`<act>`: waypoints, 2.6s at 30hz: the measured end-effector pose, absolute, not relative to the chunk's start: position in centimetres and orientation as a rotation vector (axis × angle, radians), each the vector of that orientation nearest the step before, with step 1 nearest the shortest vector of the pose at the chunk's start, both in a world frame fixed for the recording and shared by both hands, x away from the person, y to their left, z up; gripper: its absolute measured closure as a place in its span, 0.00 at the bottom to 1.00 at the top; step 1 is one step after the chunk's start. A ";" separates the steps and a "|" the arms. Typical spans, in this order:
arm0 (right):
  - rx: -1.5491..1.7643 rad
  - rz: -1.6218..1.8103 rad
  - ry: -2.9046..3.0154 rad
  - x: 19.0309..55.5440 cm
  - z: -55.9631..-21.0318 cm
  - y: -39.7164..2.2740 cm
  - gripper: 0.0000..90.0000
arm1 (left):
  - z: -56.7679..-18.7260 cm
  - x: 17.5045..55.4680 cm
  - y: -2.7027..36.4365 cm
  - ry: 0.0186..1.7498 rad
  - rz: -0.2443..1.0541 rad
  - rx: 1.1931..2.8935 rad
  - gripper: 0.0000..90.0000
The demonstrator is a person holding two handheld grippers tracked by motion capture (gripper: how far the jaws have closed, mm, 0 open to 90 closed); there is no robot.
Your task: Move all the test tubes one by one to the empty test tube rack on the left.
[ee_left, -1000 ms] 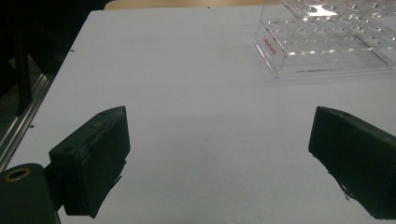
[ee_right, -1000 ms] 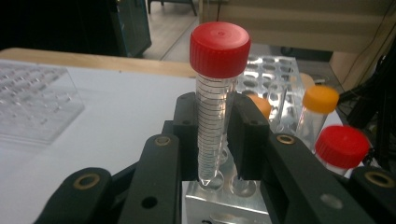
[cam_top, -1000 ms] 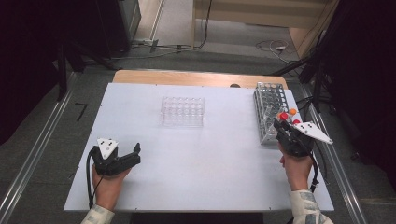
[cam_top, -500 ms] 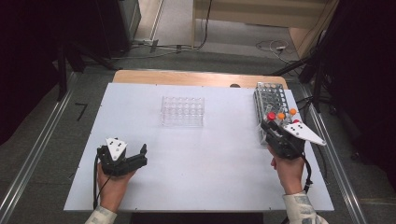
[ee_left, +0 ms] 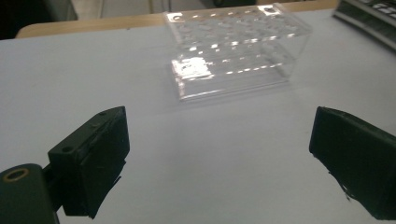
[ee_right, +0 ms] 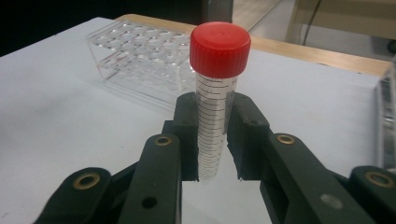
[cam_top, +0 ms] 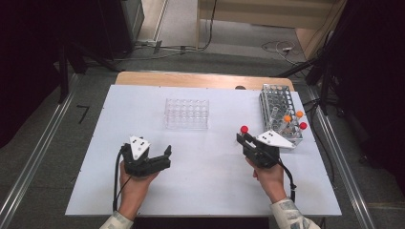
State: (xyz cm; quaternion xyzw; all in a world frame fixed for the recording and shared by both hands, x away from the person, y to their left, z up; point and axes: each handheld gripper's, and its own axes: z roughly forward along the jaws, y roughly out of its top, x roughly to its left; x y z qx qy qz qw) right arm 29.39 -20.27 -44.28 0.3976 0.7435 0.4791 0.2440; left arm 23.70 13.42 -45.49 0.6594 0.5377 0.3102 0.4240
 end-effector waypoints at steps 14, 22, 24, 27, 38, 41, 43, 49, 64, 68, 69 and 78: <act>0.982 1.285 2.156 29.1 -45.9 -15.4 0.79 | -43.9 25.6 7.7 1.183 0.635 1.706 0.17; 0.931 1.300 2.192 28.5 -46.1 -13.4 0.79 | -42.1 25.8 5.3 1.071 0.562 1.714 0.38; 0.920 1.309 2.193 28.3 -45.9 -13.3 0.79 | -42.0 25.9 4.6 1.046 0.550 1.735 0.44; 0.916 1.317 2.195 28.2 -45.7 -13.2 0.79 | -42.1 26.2 3.7 1.021 0.533 1.758 0.51; 0.919 1.320 2.193 28.2 -45.6 -13.3 0.79 | -42.5 27.3 2.7 1.003 0.507 1.793 0.77; 0.923 1.320 2.183 28.2 -45.5 -13.4 0.77 | -42.4 27.5 2.7 1.005 0.513 1.787 0.78; 0.927 1.322 2.187 28.3 -45.5 -13.5 0.60 | -42.2 27.7 2.8 1.005 0.529 1.785 0.78; 0.976 1.311 2.192 28.7 -45.2 -14.4 0.35 | -40.6 29.5 3.2 1.030 0.582 1.756 0.78; 1.065 1.313 2.134 28.8 -44.8 -17.8 0.32 | -36.7 35.6 3.8 1.113 0.682 1.691 0.78; 1.086 1.320 2.116 28.9 -44.7 -18.5 0.32 | -36.6 36.6 3.8 1.134 0.687 1.665 0.78; 1.088 1.320 2.113 28.9 -44.7 -18.6 0.32 | -36.6 36.8 3.8 1.137 0.690 1.661 0.78; 1.099 1.316 2.109 29.0 -44.6 -19.2 0.32 | -37.5 38.1 3.4 1.172 0.704 1.670 0.78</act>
